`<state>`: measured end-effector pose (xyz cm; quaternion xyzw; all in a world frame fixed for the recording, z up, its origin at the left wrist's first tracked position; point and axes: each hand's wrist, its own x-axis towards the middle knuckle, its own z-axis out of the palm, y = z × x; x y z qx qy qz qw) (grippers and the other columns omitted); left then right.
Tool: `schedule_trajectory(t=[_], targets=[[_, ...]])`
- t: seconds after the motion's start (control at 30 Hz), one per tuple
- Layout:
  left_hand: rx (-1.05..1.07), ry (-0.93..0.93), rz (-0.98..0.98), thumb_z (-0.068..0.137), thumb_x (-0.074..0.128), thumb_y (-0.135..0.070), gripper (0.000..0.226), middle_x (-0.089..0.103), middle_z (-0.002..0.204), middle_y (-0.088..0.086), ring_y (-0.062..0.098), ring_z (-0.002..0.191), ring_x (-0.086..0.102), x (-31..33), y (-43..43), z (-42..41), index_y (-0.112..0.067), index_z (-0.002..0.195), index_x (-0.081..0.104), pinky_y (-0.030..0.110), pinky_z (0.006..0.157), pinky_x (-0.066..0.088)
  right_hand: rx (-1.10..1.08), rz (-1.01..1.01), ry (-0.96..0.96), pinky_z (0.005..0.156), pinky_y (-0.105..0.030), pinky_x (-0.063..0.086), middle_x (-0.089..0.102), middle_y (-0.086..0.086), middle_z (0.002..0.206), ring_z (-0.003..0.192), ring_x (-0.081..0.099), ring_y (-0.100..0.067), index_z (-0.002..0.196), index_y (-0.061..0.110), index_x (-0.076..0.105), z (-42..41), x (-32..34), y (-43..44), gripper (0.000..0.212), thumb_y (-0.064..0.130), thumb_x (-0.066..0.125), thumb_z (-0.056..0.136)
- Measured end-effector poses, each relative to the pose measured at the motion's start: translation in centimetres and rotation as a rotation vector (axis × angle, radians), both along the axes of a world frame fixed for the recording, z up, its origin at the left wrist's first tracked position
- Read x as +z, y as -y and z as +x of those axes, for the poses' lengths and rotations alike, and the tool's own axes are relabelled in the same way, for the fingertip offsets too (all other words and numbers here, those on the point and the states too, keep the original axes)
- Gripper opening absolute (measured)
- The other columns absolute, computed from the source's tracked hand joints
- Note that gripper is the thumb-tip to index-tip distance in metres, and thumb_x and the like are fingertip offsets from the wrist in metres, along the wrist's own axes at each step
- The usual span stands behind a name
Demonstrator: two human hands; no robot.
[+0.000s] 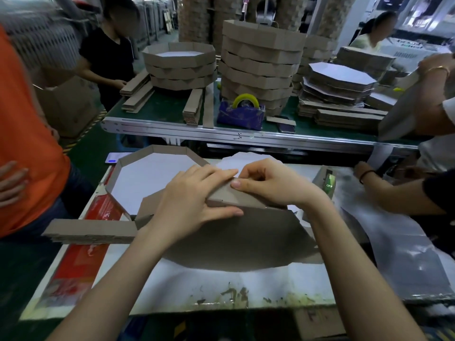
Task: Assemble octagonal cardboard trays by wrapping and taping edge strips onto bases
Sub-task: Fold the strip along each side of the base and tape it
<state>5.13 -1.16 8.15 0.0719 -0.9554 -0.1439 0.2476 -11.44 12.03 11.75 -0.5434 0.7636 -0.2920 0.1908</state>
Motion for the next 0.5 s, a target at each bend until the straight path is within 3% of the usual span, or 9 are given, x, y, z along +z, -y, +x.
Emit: schedule_trajectory(t=[0.07,0.17,0.33,0.5], targets=[[0.018,0.005,0.045,0.077,0.044,-0.08,0.078,0.061,0.122,-0.005,0.017,0.109,0.053,-0.3,0.2,0.3,-0.028,0.135,0.055,0.033,0.084,0.046,-0.02,0.009,-0.057,0.054,-0.022,0.04,0.065,-0.001,0.064,0.054,0.052,-0.007,0.084,0.019,0.073,0.0,0.4,0.2,0.031,0.048,0.063,0.092],[0.081,-0.011,0.132,0.074,0.05,-0.081,0.08,0.06,0.126,-0.005,0.018,0.112,0.052,-0.8,0.7,1.0,-0.029,0.135,0.055,0.036,0.089,0.045,-0.069,0.065,-0.123,0.051,-0.014,0.036,0.06,0.007,0.058,0.051,0.05,-0.002,0.077,0.019,0.072,-0.4,0.9,0.2,0.037,0.052,0.063,0.091],[0.119,-0.052,0.184,0.071,0.047,-0.077,0.079,0.06,0.123,-0.005,0.016,0.11,0.052,-0.9,0.8,1.4,-0.029,0.133,0.056,0.034,0.087,0.045,-0.124,-0.098,0.041,0.048,-0.016,0.032,0.047,0.007,0.05,0.047,0.038,-0.007,0.063,0.015,0.063,-0.5,0.7,0.2,0.041,0.045,0.068,0.09],[0.118,-0.04,0.191,0.073,0.044,-0.078,0.077,0.059,0.124,-0.007,0.015,0.112,0.051,-1.2,1.2,1.2,-0.031,0.133,0.056,0.035,0.088,0.046,-0.096,-0.073,0.037,0.053,-0.023,0.037,0.055,-0.008,0.058,0.054,0.045,-0.01,0.071,0.012,0.067,-0.2,-0.1,0.4,0.038,0.044,0.066,0.091]])
